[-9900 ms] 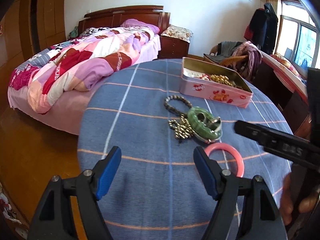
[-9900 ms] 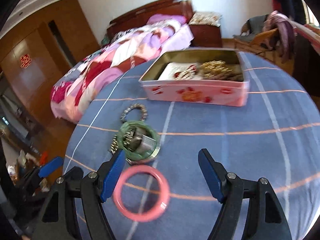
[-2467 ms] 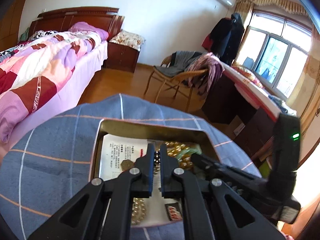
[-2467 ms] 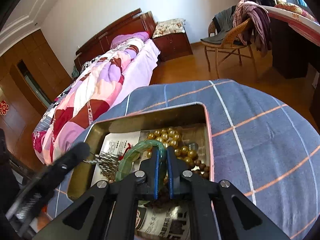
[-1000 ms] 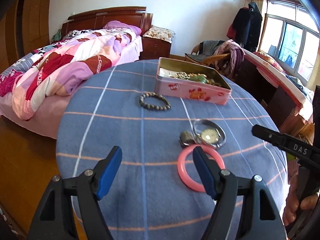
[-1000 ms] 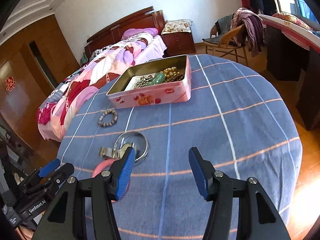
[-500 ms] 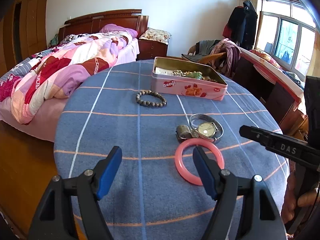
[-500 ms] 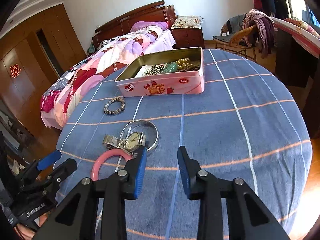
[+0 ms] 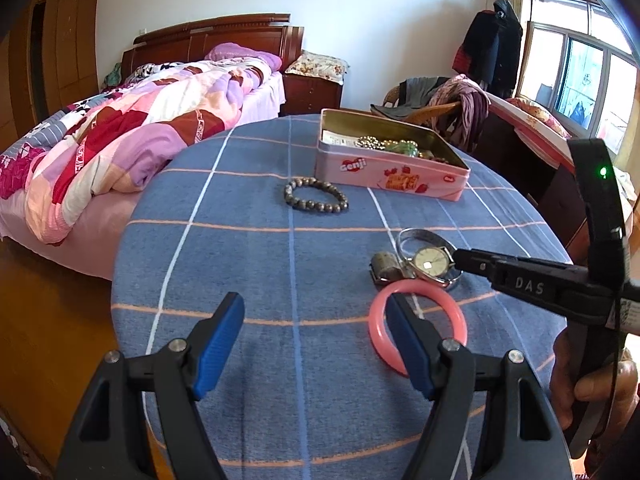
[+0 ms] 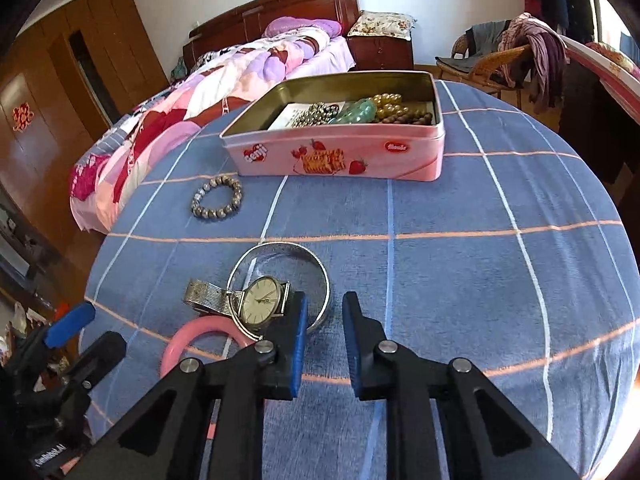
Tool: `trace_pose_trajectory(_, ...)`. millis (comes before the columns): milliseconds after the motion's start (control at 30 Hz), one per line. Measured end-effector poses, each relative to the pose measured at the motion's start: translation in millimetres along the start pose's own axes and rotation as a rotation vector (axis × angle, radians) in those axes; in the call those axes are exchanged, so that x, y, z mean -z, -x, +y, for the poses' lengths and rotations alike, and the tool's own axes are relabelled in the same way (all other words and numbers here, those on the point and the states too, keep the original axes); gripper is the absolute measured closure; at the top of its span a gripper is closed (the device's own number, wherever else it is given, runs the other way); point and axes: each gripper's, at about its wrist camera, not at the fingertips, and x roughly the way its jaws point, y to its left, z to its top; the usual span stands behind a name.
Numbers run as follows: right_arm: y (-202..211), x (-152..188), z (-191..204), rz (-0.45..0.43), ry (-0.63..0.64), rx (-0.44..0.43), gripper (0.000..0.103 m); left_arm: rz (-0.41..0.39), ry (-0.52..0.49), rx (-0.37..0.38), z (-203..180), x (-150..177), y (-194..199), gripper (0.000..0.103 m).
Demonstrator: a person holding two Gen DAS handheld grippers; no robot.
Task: Organize jewelry
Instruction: 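Grasp the silver bangle with the right gripper while the left grasps a small silver piece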
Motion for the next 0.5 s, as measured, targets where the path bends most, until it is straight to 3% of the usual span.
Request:
trace_pose_trajectory(267, -12, -9, 10, 0.022, 0.079, 0.077, 0.100, 0.015, 0.003, 0.016, 1, -2, -6, 0.028)
trace_pose_trajectory(500, -5, -13, -7, -0.002, -0.016, 0.032, 0.101, 0.019, -0.027, 0.025, -3, -7, -8, 0.028)
